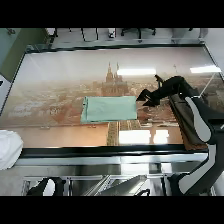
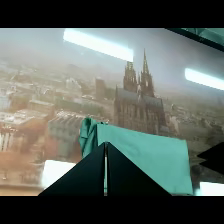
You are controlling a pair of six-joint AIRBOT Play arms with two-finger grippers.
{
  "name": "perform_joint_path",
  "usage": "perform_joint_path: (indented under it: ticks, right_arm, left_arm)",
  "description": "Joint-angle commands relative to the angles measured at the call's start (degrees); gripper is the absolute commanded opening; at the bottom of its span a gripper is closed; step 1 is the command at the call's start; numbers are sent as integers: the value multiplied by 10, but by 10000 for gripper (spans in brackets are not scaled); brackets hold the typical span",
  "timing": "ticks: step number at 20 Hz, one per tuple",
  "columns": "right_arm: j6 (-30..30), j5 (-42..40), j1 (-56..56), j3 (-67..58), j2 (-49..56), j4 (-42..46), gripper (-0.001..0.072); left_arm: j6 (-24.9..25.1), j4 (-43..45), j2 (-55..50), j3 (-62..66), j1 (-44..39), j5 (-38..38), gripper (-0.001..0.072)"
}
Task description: Fold the shirts.
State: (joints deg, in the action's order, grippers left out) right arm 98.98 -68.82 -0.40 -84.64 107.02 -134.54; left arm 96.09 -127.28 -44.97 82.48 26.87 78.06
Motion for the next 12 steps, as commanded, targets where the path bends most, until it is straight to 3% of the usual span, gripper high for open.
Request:
perform_joint_path:
  ticks: [1,4,6,7,8,12]
  right_arm:
    - [9,23,30,8,37,-24,624]
    - [9,50,56,7,41,-40,605]
    - [9,61,67,7,41,-47,412]
    - [9,64,72,7,41,-49,275]
    - [17,66,75,7,41,-54,33]
    - [19,63,57,-31,4,-60,17]
  left_arm:
    - [-1,0,0,0,1,6,19]
    - [-1,1,0,0,1,6,19]
    - [-1,1,0,0,1,6,19]
    - [-1,1,0,0,1,6,19]
    - [-1,1,0,0,1,6,19]
    - [-1,1,1,0,1,6,19]
